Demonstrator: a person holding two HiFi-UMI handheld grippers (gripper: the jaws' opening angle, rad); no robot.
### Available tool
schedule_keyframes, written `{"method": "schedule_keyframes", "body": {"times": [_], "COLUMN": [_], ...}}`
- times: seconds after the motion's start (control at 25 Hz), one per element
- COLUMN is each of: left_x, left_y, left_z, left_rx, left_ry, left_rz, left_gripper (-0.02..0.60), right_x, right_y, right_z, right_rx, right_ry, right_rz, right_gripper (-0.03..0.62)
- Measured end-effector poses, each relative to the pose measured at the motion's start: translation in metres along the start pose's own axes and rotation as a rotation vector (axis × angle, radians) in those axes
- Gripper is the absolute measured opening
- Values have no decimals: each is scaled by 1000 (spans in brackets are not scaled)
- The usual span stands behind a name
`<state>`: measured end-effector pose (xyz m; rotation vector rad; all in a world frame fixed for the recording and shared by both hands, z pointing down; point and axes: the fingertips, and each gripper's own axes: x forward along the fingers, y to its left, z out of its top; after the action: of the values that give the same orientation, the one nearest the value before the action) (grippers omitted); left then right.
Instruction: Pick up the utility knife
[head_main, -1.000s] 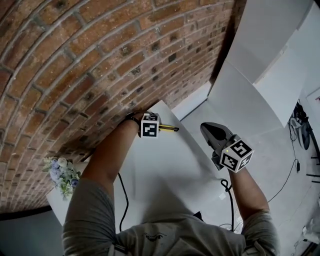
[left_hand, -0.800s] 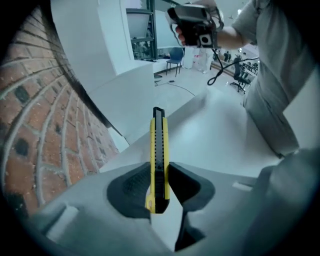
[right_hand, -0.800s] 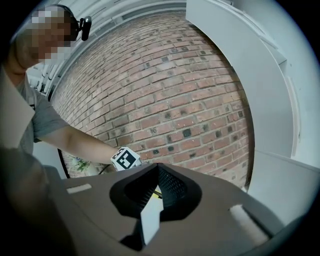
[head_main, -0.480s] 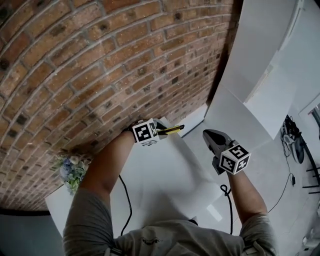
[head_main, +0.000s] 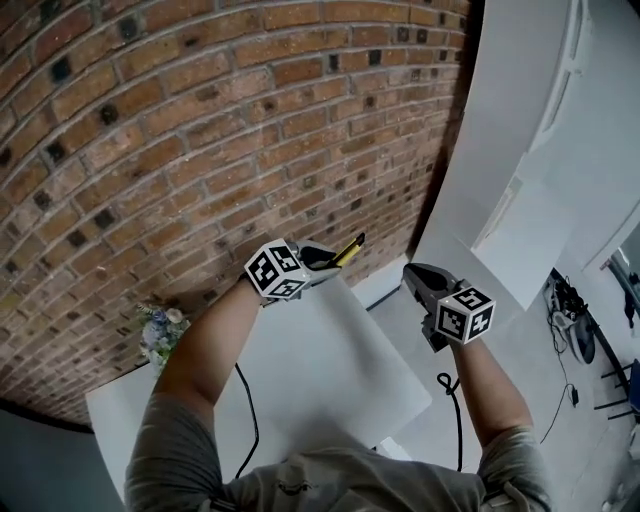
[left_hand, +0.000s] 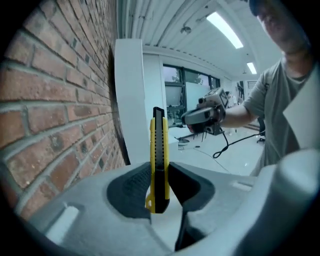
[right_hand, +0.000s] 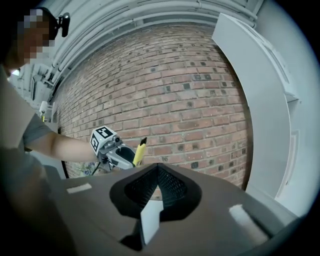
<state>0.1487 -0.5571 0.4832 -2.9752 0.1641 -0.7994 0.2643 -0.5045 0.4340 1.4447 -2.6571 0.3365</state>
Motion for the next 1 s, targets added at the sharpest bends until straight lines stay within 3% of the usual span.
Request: {"method": "schedule_keyframes", "body": {"times": [0.36,0.76,1.0], "left_x": [-100,-196,-217], "left_y": [-29,-40,-55], "left_z": [102,166,172], "left_rx": [-58,-156,-167], "left_ry": [-269,-515,-543], "left_rz": [55,118,117], "left_gripper": [117,117,117], "right_x": [-12,-23,-23], "right_y": [43,86,104], "right_z": [86,167,177], "right_rx": [-33,-68,-67], "right_ry": [-45,-118,-124], "right_rz": [0,-3,0], "right_gripper": [9,9,9]}}
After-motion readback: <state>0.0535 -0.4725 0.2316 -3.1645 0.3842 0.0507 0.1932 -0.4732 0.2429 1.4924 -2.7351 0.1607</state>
